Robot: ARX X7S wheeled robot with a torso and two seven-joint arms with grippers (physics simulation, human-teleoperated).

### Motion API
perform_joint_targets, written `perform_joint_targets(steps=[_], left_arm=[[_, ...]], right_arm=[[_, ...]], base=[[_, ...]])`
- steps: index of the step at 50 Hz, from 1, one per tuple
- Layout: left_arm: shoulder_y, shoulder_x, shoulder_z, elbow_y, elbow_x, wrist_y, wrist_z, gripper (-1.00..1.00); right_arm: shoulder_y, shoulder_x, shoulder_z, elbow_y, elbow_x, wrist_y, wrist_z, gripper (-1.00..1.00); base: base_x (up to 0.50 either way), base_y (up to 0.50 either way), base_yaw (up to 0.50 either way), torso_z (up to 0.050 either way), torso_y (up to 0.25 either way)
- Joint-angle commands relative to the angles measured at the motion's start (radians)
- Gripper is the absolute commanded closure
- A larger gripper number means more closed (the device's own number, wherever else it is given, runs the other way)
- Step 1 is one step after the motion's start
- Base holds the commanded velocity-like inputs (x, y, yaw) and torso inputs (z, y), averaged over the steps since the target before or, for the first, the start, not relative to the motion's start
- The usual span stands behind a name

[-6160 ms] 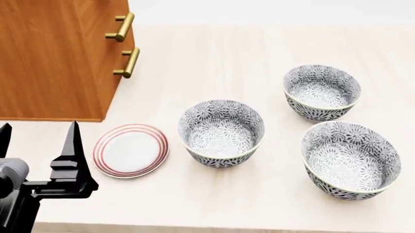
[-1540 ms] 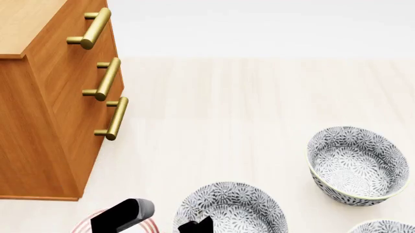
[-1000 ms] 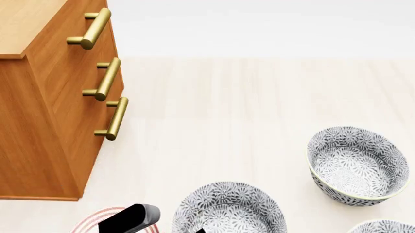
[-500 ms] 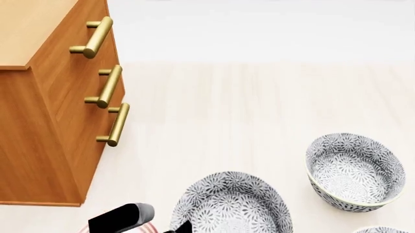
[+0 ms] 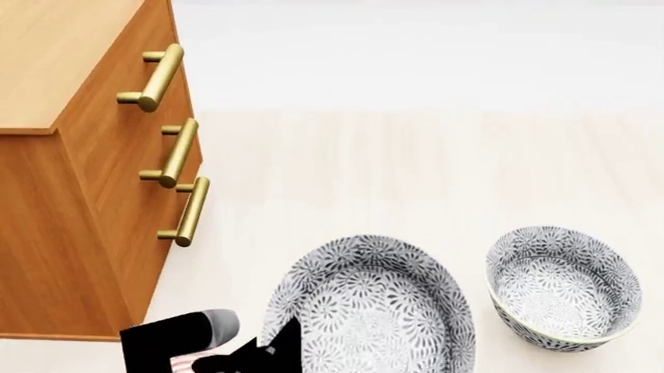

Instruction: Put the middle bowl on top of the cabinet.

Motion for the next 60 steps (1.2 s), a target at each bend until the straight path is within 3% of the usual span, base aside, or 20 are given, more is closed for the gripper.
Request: perform_joint_targets(steps=[1,5,13,25,27,30,38,49,60], left_arm=[[-0.057,-0.032,0.025,0.147,0.031,-0.031,-0.062,1.0],[-0.096,-0.042,0.026,0.193,0.029,-0.057,-0.086,1.0],[-0.265,-0.067,0.007,0.362,-0.056,-0.219,-0.261,1.0],[-0.549,-0.076,-0.166,0.437,-0.479,-0.327,-0.544,1.0],[-0.639,-0.091,-0.205,0.409,-0.592,-0.336,-0.616,1.0],[-0.696,-0.102,-0.256,0.356,-0.717,-0.316,-0.628,1.0],[-0.917,-0.099,-0.308,0.222,-0.936,-0.283,-0.781,1.0],[-1.024,-0.098,-0.329,0.0,-0.988,-0.192,-0.959,1.0],[-1.19,-0.13,-0.258,-0.326,-0.946,-0.198,-0.95,1.0]], right_arm=[[0.01,0.003,-0.009,0.006,-0.004,0.001,0.004,-1.0],[0.011,0.002,-0.01,0.006,-0.005,-0.002,0.006,-1.0],[0.026,0.0,-0.023,0.009,-0.018,0.003,0.011,-1.0],[0.061,-0.006,-0.057,0.021,-0.043,0.019,0.019,-1.0],[0.065,-0.009,-0.066,0.013,-0.052,0.029,0.022,-1.0],[0.066,-0.014,-0.073,0.004,-0.064,0.034,0.026,-1.0],[0.081,-0.024,-0.098,-0.025,-0.09,0.074,0.039,-1.0],[0.061,-0.024,-0.093,-0.057,-0.093,0.075,0.048,-1.0],[0.069,-0.019,-0.104,-0.057,-0.094,0.093,0.05,-1.0]], base=[[0.0,0.0,0.0,0.05,0.0],[0.0,0.0,0.0,0.05,0.0],[0.0,0.0,0.0,0.019,0.0],[0.0,0.0,0.0,0.0,0.0],[0.0,0.0,0.0,0.0,0.0],[0.0,0.0,0.0,0.0,0.0],[0.0,0.0,0.0,0.0,0.0],[0.0,0.0,0.0,0.0,0.0],[0.0,0.0,0.0,0.0,0.0]])
